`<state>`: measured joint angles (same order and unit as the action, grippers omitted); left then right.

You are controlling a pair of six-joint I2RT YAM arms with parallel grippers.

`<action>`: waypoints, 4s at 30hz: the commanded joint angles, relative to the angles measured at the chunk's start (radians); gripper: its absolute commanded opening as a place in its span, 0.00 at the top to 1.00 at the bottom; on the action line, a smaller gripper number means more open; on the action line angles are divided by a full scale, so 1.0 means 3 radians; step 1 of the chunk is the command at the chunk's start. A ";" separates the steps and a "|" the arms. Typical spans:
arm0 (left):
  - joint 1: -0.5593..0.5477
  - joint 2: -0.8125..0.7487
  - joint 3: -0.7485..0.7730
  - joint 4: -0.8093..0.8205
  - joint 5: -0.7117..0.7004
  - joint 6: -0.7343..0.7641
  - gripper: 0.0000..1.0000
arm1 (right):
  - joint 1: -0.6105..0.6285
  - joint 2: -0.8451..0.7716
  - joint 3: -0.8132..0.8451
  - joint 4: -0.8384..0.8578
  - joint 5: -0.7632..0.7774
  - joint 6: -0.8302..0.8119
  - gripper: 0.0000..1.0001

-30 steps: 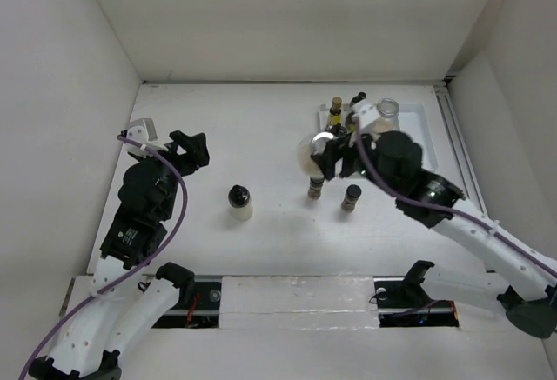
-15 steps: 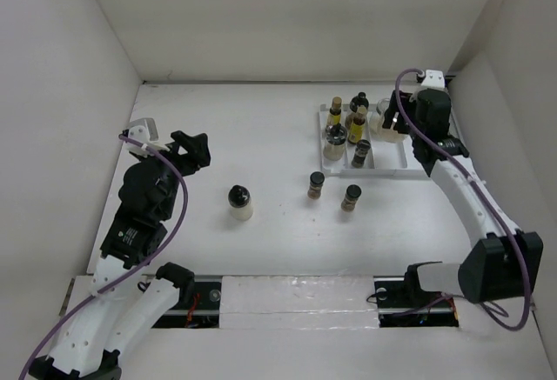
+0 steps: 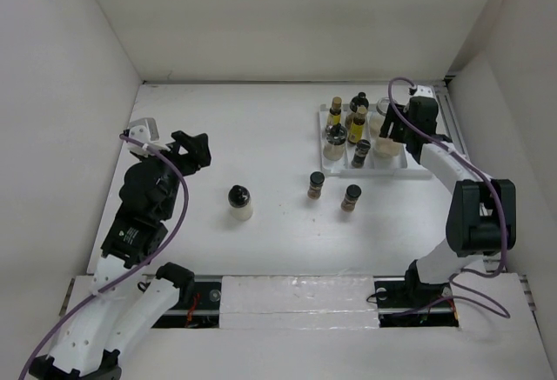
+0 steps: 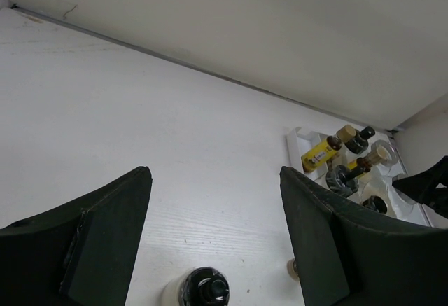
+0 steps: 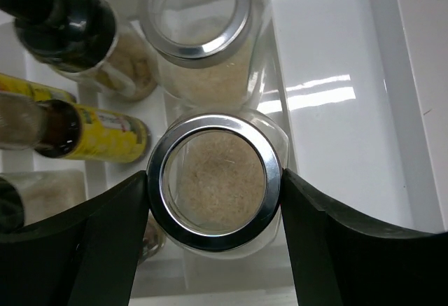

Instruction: Organize the condiment bottles

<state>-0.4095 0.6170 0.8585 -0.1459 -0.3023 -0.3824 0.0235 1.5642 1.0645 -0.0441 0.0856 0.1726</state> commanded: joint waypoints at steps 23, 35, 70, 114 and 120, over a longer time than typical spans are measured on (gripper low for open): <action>0.0015 0.0075 0.0017 0.0134 -0.0153 0.0048 0.29 | 0.1056 -0.1220 -0.0234 0.0504 -0.0171 -0.0018 0.66; 0.0015 0.0142 0.0053 0.0103 -0.0255 0.0048 0.29 | 0.3183 -0.0327 -0.0046 0.0842 -0.0700 -0.0294 0.00; 0.0015 0.0004 0.0053 0.0088 -0.0046 0.0048 0.29 | 0.2533 -0.0320 0.0895 0.0495 0.0374 -0.0300 0.72; 0.0015 -0.0155 0.0022 0.0154 0.0088 0.0017 0.28 | -0.0671 0.1357 0.1626 0.0771 0.0103 0.0411 0.18; 0.0015 -0.0155 0.0022 0.0154 0.0087 0.0017 0.28 | -0.0671 0.0669 0.1362 0.0771 0.0103 0.0376 0.12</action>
<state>-0.4091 0.5682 0.8585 -0.1463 -0.2672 -0.3820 -0.1707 1.9564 1.4815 0.1043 0.1291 0.2989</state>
